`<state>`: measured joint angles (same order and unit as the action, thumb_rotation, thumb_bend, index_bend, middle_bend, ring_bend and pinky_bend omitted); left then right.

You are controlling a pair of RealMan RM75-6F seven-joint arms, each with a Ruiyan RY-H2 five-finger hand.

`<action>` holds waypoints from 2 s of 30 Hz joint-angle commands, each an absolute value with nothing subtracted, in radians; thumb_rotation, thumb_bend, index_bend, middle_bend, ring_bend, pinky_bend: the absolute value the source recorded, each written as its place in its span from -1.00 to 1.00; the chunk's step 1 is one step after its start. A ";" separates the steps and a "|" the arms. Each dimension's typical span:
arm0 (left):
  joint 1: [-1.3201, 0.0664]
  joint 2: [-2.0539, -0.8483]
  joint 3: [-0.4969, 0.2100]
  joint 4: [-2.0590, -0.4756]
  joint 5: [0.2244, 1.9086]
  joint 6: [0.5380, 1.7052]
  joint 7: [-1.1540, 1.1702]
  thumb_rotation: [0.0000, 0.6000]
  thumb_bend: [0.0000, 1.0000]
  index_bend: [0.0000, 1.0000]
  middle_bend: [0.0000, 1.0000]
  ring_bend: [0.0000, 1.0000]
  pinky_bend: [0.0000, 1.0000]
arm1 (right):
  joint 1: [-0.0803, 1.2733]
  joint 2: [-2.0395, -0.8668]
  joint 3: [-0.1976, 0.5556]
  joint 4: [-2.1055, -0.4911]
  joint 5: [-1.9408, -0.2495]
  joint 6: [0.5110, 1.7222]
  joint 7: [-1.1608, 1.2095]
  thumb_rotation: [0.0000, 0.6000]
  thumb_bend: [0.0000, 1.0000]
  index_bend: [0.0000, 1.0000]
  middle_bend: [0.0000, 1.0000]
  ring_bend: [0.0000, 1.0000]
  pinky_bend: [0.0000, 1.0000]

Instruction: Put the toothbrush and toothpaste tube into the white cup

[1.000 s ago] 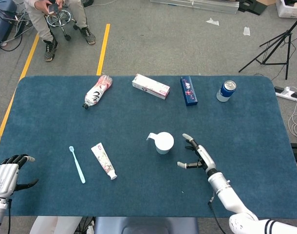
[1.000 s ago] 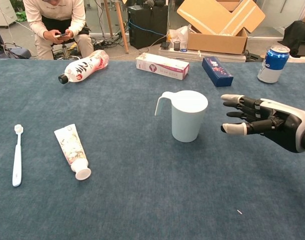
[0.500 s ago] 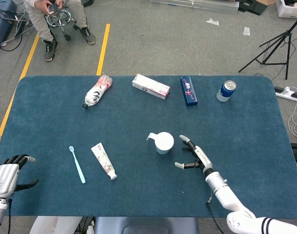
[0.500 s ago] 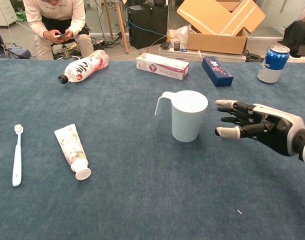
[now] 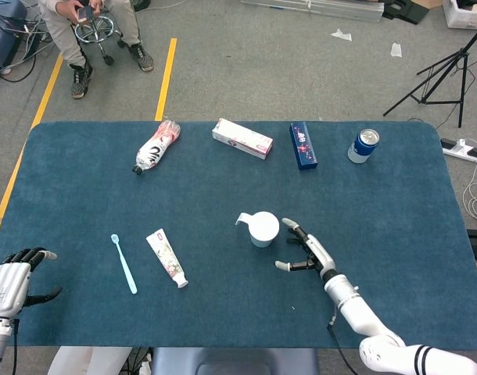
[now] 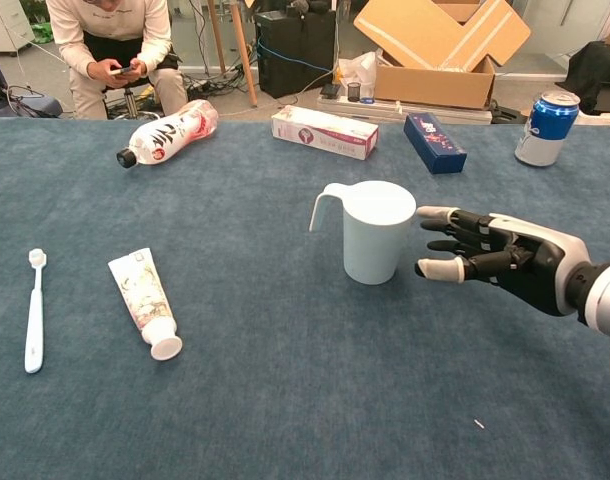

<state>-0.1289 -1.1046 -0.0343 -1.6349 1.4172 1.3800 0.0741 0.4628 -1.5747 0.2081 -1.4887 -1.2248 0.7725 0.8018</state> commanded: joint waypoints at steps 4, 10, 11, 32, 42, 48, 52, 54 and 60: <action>-0.129 -1.104 -0.034 -1.636 1.417 1.380 0.072 1.00 -0.98 -0.29 -0.35 -0.45 -0.36 | 0.470 -1.583 0.211 -1.484 -1.223 0.763 0.803 1.00 -1.00 -1.00 -1.00 -1.00 -0.70; -0.129 -1.104 -0.033 -1.636 1.418 1.379 0.074 1.00 -0.98 -0.29 -0.35 -0.45 -0.36 | 0.479 -1.591 0.214 -1.484 -1.222 0.754 0.800 1.00 -1.00 -1.00 -1.00 -1.00 -0.70; -0.129 -1.103 -0.033 -1.637 1.418 1.379 0.074 1.00 -0.98 -0.29 -0.35 -0.45 -0.36 | 0.480 -1.592 0.215 -1.484 -1.222 0.753 0.799 1.00 -1.00 -1.00 -1.00 -1.00 -0.70; -0.130 -1.101 -0.034 -1.639 1.416 1.377 0.072 1.00 -0.98 -0.29 -0.35 -0.45 -0.36 | 0.513 -1.626 0.230 -1.472 -1.190 0.721 0.761 1.00 -1.00 -1.00 -1.00 -1.00 -0.70; -0.131 -1.097 -0.032 -1.642 1.416 1.375 0.075 1.00 -0.98 -0.29 -0.35 -0.45 -0.36 | 0.526 -1.640 0.241 -1.470 -1.175 0.703 0.759 1.00 -1.00 -1.00 -1.00 -1.00 -0.70; -0.131 -1.096 -0.032 -1.644 1.415 1.374 0.077 1.00 -0.98 -0.29 -0.35 -0.45 -0.36 | 0.533 -1.650 0.248 -1.465 -1.170 0.692 0.764 1.00 -1.00 -1.00 -1.00 -1.00 -0.70; -0.131 -1.096 -0.031 -1.645 1.415 1.372 0.078 1.00 -0.98 -0.29 -0.35 -0.45 -0.36 | 0.537 -1.655 0.253 -1.463 -1.170 0.685 0.769 1.00 -1.00 -1.00 -1.00 -1.00 -0.70; -0.132 -1.096 -0.031 -1.645 1.415 1.372 0.079 1.00 -0.98 -0.29 -0.35 -0.45 -0.36 | 0.539 -1.657 0.255 -1.463 -1.171 0.685 0.768 1.00 -1.00 -1.00 -1.00 -1.00 -0.70; -0.131 -1.095 -0.031 -1.647 1.415 1.372 0.079 1.00 -0.98 -0.29 -0.35 -0.45 -0.36 | 0.546 -1.664 0.259 -1.464 -1.169 0.680 0.762 1.00 -1.00 -1.00 -1.00 -1.00 -0.70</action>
<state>-0.1314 -1.0945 -0.0311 -1.6470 1.4147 1.3723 0.0787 0.5459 -1.6635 0.2590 -1.4637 -1.1687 0.6804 0.7625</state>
